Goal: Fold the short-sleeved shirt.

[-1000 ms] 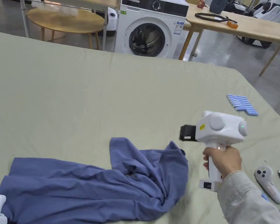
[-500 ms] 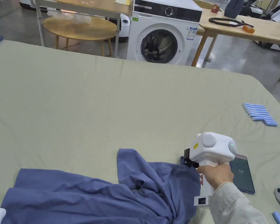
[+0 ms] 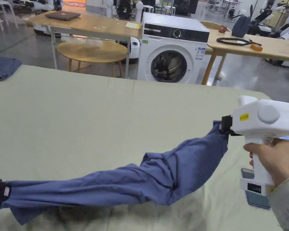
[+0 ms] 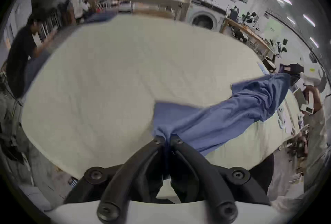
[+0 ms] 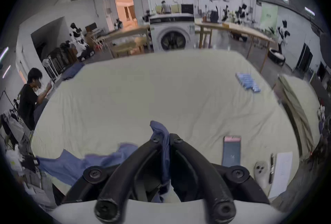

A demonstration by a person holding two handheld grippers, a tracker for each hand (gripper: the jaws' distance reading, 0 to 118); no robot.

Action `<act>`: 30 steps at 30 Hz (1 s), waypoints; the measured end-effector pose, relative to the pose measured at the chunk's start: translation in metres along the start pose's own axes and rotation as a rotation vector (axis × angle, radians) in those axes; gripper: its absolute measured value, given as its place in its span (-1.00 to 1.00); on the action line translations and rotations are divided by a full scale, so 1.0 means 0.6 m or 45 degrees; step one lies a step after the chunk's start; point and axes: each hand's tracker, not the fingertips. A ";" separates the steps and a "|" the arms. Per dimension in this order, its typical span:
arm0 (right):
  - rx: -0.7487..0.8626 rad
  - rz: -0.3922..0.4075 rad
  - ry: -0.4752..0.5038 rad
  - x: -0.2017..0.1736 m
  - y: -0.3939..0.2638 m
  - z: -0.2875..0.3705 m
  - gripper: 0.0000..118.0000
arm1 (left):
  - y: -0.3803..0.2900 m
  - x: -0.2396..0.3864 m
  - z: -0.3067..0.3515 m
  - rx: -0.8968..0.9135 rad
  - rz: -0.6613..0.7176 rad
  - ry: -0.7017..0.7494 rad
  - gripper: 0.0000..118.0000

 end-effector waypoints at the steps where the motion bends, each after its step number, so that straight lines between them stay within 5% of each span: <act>1: 0.033 0.019 -0.007 -0.005 0.020 0.017 -0.93 | 0.026 -0.006 0.014 0.028 0.008 -0.004 -1.00; 16: 0.220 -0.066 -0.072 -0.077 0.294 0.078 -0.93 | 0.460 -0.022 0.063 0.281 -0.008 0.095 -1.00; 30: 0.275 -0.136 -0.169 -0.071 0.478 -0.181 -0.93 | 0.728 -0.018 -0.147 0.359 0.047 0.103 -1.00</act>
